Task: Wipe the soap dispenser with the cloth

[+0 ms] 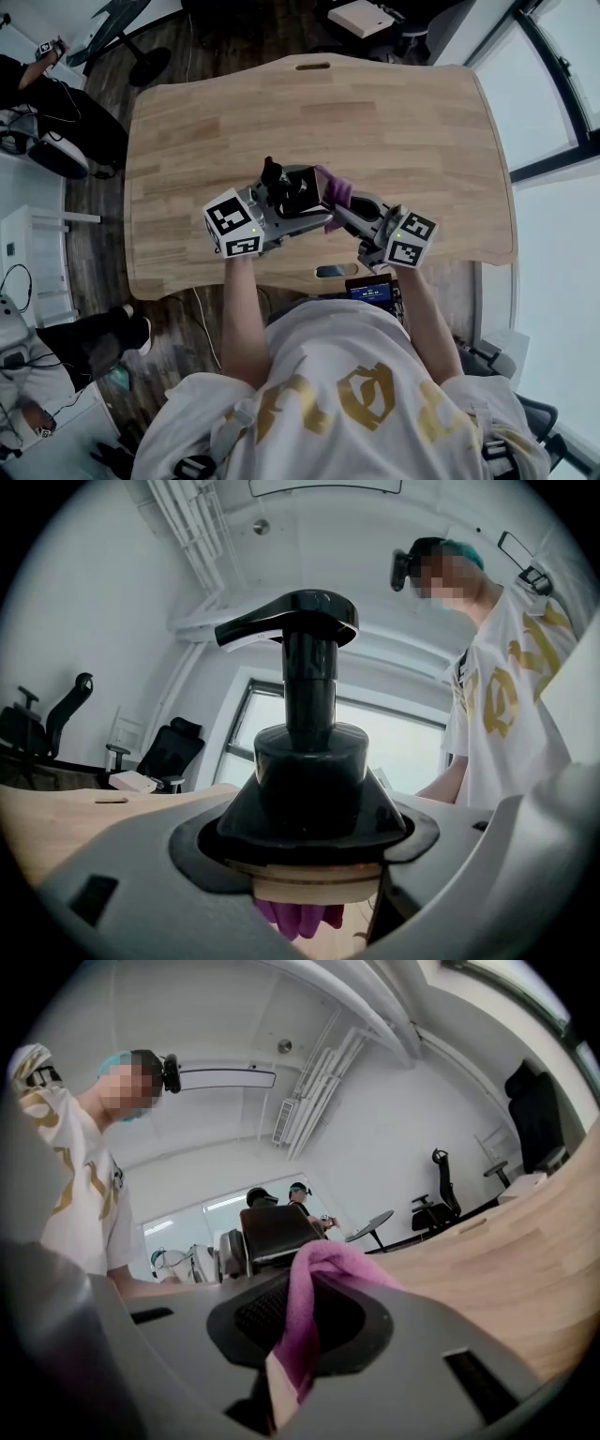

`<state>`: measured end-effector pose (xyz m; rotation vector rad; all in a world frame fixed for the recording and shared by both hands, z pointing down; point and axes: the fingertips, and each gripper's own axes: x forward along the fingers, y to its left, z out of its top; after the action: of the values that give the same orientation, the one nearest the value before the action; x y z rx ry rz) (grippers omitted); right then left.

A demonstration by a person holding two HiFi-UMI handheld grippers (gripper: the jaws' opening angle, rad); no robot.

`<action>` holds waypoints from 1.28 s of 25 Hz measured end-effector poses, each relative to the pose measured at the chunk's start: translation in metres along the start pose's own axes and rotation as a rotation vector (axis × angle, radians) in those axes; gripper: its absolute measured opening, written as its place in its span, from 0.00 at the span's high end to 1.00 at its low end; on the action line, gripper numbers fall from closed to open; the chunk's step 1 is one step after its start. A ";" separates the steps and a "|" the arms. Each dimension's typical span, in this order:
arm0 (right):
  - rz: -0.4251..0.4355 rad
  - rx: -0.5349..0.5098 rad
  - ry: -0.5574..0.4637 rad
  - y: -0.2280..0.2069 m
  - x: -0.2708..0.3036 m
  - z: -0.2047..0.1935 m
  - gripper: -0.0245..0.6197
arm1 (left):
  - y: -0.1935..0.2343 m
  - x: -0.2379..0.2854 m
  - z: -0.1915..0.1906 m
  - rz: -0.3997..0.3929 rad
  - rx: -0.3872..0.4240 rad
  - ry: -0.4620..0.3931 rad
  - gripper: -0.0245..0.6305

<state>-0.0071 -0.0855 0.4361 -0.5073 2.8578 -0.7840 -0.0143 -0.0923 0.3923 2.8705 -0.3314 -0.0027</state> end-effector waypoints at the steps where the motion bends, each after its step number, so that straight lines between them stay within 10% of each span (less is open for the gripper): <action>1: 0.009 -0.022 0.029 0.004 0.003 -0.004 0.88 | 0.000 0.000 0.001 -0.002 0.001 -0.003 0.40; 32: -0.001 -0.084 0.130 0.016 0.007 -0.027 0.88 | 0.022 -0.006 -0.009 0.038 -0.042 -0.027 0.41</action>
<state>-0.0241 -0.0622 0.4504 -0.4846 3.0216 -0.7244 -0.0245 -0.1097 0.4060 2.8245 -0.3858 -0.0405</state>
